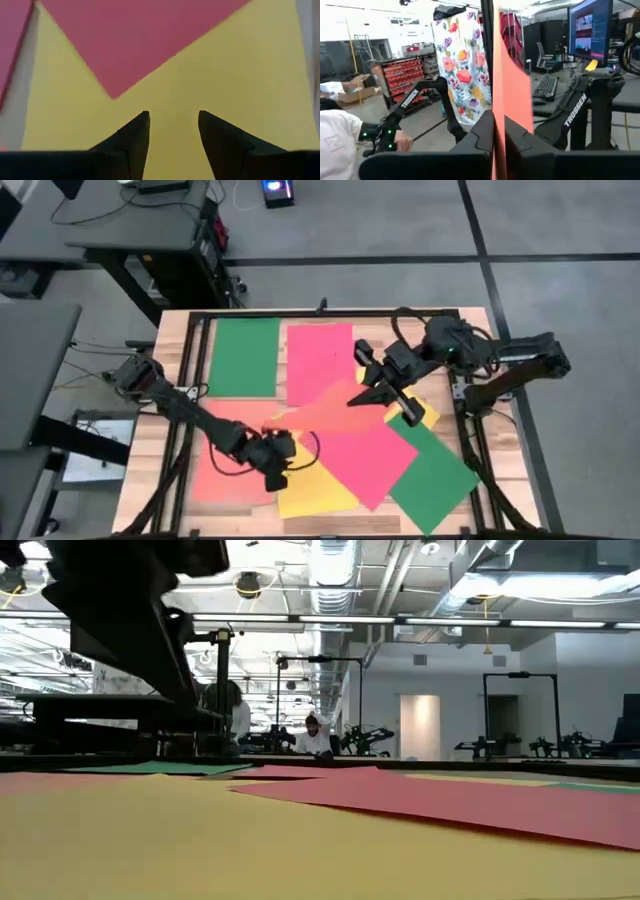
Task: Organize paper
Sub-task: Stack the orange paper on top of the orange paper
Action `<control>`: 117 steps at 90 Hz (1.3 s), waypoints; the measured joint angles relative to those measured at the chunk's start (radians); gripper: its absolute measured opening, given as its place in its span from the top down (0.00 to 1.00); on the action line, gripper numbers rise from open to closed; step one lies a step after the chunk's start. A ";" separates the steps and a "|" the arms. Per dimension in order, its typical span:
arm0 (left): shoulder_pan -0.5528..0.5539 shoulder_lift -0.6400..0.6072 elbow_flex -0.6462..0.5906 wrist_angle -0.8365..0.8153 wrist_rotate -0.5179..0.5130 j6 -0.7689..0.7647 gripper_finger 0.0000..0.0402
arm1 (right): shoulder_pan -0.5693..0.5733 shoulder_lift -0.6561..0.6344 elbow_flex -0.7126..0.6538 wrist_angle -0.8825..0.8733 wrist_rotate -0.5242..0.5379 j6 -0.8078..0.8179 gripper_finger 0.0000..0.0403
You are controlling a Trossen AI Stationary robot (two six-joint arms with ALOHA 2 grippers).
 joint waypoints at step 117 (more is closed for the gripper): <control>0.174 0.174 0.005 -0.027 0.304 0.202 0.62 | -0.048 0.001 0.005 -0.039 0.000 0.008 1.00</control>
